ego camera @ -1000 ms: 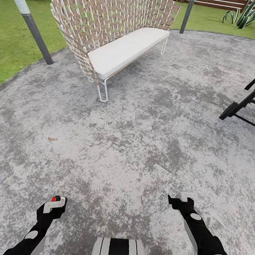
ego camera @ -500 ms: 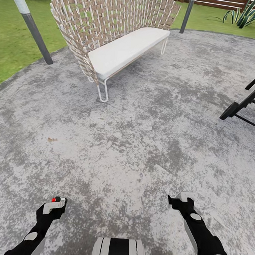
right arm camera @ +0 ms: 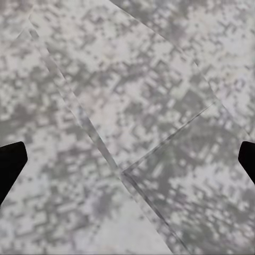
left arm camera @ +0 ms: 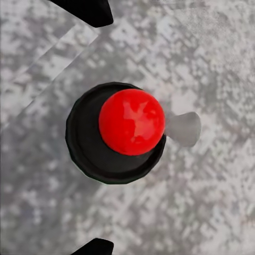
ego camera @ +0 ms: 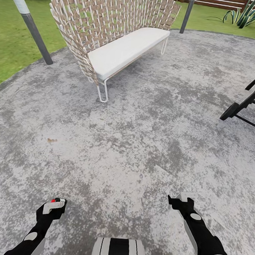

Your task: In the garden, pick up the pesticide atomizer on the floor and spray pesticide onto both trees until each tree trunk is fully covered.

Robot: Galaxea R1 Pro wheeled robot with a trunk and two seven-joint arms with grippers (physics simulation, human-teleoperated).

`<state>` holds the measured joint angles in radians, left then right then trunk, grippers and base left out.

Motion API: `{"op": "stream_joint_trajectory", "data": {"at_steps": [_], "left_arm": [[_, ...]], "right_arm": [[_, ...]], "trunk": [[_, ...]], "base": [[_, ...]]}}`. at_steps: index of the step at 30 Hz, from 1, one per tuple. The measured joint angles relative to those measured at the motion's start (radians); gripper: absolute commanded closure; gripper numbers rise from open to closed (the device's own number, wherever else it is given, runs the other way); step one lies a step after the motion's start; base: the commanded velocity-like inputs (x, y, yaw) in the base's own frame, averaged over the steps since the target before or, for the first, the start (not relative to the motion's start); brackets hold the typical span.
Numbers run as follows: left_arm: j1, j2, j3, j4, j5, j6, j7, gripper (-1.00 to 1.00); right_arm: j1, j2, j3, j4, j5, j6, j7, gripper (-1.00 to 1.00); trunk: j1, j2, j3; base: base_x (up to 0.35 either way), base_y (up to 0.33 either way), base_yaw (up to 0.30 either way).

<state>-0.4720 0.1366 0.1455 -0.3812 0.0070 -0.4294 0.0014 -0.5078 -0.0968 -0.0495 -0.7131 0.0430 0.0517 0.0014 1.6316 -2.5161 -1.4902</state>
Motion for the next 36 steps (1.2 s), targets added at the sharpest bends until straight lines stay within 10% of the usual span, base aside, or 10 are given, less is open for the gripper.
{"op": "stream_joint_trajectory", "data": {"at_steps": [32,33,36], "left_arm": [[0.0,0.001,0.009,-0.014,0.008,-0.002,-0.003,-1.0],[0.0,0.001,0.009,-0.014,0.008,-0.002,-0.003,1.0],[0.0,0.001,0.009,-0.012,0.007,-0.001,-0.003,1.0]], "right_arm": [[0.0,0.0,0.001,0.002,0.0,0.0,0.0,-1.0],[0.0,0.0,0.001,0.002,0.0,0.0,0.0,-1.0],[0.0,0.0,0.001,0.002,0.0,0.0,0.0,-1.0]], "trunk": [[0.0,0.0,0.0],[0.0,0.0,0.0],[0.0,0.0,0.0]], "base": [[0.0,0.0,0.0],[0.0,0.0,0.0],[0.0,0.0,0.0]]}}
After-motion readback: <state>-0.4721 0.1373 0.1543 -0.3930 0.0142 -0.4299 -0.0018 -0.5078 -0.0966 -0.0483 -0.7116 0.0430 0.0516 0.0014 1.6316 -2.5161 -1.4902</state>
